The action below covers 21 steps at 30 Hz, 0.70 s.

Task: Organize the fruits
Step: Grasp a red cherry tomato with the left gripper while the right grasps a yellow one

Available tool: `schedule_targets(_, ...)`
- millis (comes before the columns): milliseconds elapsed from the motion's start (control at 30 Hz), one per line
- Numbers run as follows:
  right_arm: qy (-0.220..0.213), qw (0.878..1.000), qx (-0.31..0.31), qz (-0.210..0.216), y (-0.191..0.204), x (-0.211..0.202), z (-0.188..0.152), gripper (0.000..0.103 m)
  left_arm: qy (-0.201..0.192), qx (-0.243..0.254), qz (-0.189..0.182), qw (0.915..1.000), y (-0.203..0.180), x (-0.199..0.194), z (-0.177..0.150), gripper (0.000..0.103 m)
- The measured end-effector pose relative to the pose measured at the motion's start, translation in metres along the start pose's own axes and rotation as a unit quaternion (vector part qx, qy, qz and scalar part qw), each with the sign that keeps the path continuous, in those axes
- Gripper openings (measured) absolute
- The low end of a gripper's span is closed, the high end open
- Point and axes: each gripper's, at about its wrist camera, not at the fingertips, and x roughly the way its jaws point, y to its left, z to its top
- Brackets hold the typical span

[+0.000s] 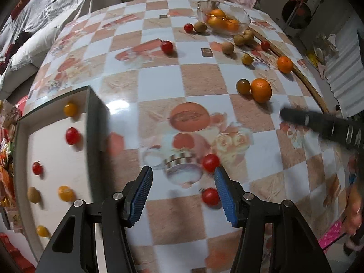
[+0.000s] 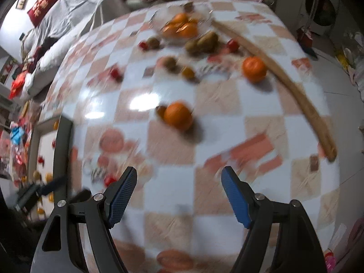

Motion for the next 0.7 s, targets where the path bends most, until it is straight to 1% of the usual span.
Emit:
schedule_targets(100, -0.009, 1.000, 0.010, 0.003, -0.012, 0.006, 0.026, 0.079, 0.005, -0.010, 0.006, 0.9999, -0.007, 0.010, 0.004, 0.058)
schedule_targets(167, -0.009, 1.000, 0.011, 0.007, -0.016, 0.013, 0.040, 0.074, 0.009, -0.018, 0.013, 0.9997, -0.010, 0.017, 0.007, 0.058)
schedule_targets(200, -0.008, 1.000, 0.008, 0.008, -0.017, 0.018, 0.048, 0.069, 0.010, -0.022, 0.015, 0.9996, -0.011, 0.020, 0.007, 0.058)
schedule_targets(233, -0.006, 1.000, 0.004, 0.010, -0.017, 0.023, 0.053, 0.067, 0.013, -0.026, 0.019, 0.9994, -0.012, 0.023, 0.008, 0.058)
schedule_targets(267, -0.003, 1.000, -0.001, 0.014, -0.017, 0.029, 0.061, 0.066, 0.015, -0.031, 0.022, 0.9991, -0.013, 0.026, 0.009, 0.058)
schedule_targets(333, -0.001, 1.000, -0.006, 0.015, -0.016, 0.037, 0.070, 0.064, 0.017, -0.038, 0.027, 0.9988, -0.014, 0.030, 0.010, 0.058)
schedule_targets(500, 0.010, 0.999, -0.034, 0.016, -0.010, 0.059, 0.093, 0.063, 0.024, -0.049, 0.037, 0.9978, -0.018, 0.037, 0.011, 0.058)
schedule_targets(700, 0.019, 0.997, -0.068, 0.012, 0.000, 0.081, 0.106, 0.058, 0.030, -0.065, 0.045, 0.9964, -0.016, 0.042, 0.011, 0.058)
